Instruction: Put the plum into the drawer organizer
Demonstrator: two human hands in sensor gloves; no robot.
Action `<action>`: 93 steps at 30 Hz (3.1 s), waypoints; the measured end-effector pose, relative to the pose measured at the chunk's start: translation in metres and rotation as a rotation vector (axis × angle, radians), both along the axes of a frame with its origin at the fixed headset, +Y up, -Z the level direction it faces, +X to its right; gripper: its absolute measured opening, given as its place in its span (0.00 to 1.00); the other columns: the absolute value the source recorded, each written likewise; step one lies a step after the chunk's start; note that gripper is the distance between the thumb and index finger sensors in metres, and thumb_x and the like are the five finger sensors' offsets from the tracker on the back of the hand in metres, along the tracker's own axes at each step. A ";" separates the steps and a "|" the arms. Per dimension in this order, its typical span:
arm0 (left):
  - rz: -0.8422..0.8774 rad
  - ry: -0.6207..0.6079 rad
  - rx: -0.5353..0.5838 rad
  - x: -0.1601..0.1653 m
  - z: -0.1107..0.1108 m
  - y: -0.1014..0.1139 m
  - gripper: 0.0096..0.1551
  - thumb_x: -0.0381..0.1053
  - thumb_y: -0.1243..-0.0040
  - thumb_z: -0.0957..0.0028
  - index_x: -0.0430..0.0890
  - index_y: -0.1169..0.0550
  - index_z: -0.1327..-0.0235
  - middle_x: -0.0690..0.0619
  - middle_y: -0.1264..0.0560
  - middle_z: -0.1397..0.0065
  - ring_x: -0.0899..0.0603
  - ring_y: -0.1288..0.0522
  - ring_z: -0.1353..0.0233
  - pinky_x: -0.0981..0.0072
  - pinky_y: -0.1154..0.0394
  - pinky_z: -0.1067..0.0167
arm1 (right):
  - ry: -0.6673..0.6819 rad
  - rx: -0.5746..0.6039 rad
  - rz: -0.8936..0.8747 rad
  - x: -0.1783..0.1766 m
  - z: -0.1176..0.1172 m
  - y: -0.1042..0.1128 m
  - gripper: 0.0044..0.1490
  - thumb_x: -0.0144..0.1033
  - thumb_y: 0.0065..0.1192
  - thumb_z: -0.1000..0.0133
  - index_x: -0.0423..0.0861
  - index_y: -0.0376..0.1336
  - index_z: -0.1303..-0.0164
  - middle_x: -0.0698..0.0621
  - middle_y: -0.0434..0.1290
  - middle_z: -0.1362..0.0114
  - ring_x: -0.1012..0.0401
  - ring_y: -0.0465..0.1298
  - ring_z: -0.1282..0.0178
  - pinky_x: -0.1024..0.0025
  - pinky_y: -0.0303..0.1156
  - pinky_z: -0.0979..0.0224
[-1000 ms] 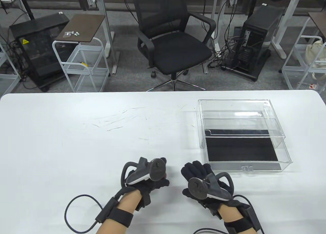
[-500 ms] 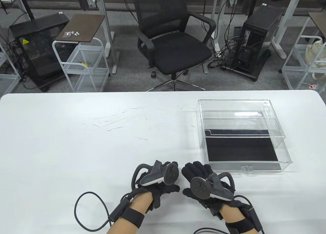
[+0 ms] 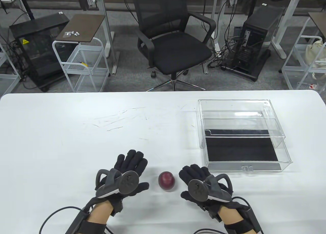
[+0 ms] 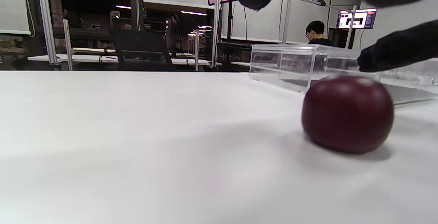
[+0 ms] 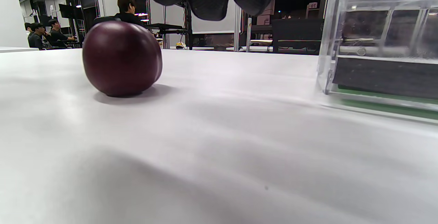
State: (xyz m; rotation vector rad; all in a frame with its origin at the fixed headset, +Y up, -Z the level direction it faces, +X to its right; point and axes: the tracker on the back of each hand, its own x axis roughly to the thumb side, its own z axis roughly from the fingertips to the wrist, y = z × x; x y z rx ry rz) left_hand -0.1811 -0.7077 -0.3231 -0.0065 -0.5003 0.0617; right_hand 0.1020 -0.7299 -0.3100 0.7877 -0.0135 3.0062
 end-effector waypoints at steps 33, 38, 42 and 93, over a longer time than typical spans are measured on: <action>0.076 0.033 -0.076 -0.027 -0.006 -0.019 0.47 0.71 0.45 0.56 0.54 0.34 0.22 0.54 0.44 0.10 0.41 0.46 0.12 0.45 0.49 0.18 | -0.877 -0.017 0.011 0.113 -0.089 0.066 0.54 0.61 0.63 0.58 0.44 0.55 0.26 0.40 0.70 0.26 0.47 0.78 0.35 0.48 0.70 0.32; 0.074 0.042 -0.092 -0.028 -0.006 -0.020 0.47 0.71 0.45 0.55 0.54 0.34 0.22 0.54 0.44 0.10 0.41 0.46 0.12 0.44 0.49 0.18 | -0.975 -0.071 0.046 0.128 -0.113 0.046 0.54 0.60 0.65 0.59 0.43 0.56 0.27 0.40 0.71 0.26 0.47 0.78 0.35 0.48 0.70 0.33; 0.077 0.042 -0.101 -0.028 -0.007 -0.021 0.47 0.71 0.45 0.55 0.54 0.34 0.22 0.54 0.44 0.10 0.41 0.46 0.12 0.44 0.48 0.18 | -1.022 -0.160 0.109 0.134 -0.126 0.029 0.54 0.59 0.65 0.59 0.44 0.56 0.26 0.40 0.71 0.26 0.47 0.77 0.34 0.48 0.69 0.32; 0.058 0.068 -0.166 -0.029 -0.010 -0.029 0.46 0.71 0.45 0.54 0.53 0.33 0.22 0.53 0.43 0.10 0.40 0.45 0.13 0.45 0.47 0.18 | -1.055 -0.056 0.076 0.177 -0.106 -0.003 0.51 0.64 0.59 0.59 0.31 0.71 0.47 0.42 0.86 0.51 0.58 0.89 0.59 0.59 0.82 0.51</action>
